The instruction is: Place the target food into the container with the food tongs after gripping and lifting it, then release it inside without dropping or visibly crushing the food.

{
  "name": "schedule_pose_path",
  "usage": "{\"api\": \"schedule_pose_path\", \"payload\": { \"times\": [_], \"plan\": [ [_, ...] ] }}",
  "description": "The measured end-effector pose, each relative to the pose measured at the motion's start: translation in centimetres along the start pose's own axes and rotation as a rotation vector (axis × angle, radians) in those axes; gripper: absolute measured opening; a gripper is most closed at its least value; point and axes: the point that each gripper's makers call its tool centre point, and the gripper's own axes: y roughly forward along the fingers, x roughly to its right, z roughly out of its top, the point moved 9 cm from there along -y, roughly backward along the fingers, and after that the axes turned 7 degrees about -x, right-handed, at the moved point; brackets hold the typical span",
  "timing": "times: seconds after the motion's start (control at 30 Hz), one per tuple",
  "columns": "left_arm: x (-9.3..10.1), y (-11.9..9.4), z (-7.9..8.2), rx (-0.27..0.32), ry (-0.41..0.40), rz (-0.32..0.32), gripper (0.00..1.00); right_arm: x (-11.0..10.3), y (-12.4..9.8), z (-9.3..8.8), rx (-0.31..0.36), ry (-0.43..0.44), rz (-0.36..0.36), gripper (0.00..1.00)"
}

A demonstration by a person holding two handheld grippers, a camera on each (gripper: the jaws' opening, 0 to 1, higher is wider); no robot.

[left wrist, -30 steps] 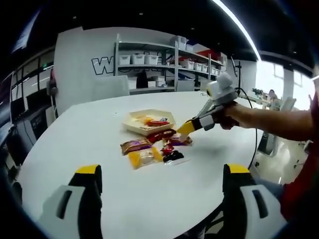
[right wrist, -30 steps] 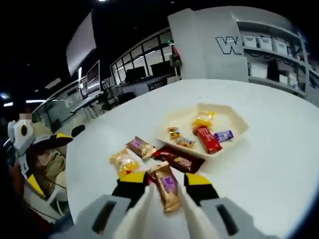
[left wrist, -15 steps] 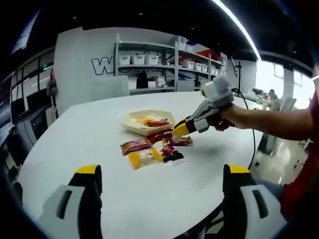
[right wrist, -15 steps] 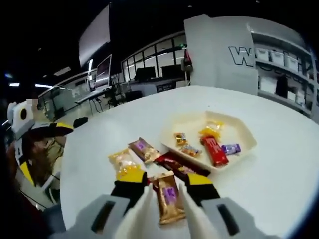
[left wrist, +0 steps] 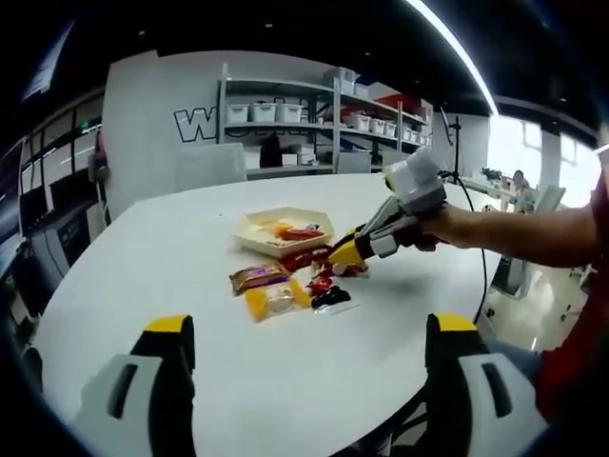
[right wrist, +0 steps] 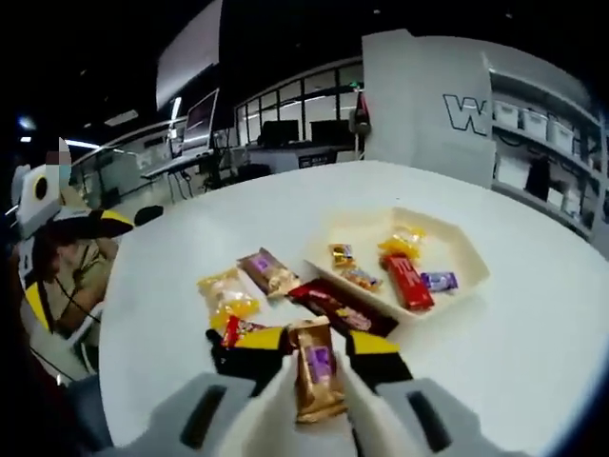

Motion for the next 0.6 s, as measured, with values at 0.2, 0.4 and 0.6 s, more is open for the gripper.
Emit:
{"api": "schedule_pose_path", "payload": {
  "times": [0.2,0.4,0.6],
  "plan": [
    [0.02,0.05,0.09,0.001,0.000,-0.001,0.99,0.19,-0.01,0.15,-0.010,0.058,-0.001,0.15],
    [0.09,0.14,0.16,0.006,-0.003,-0.005,0.99,0.20,0.04,0.23,-0.018,0.077,0.004,0.15],
    [-0.01,0.02,-0.02,-0.001,-0.020,-0.010,0.99,-0.05,-0.25,0.35,-0.018,0.104,0.010,0.16]
  ]
}}
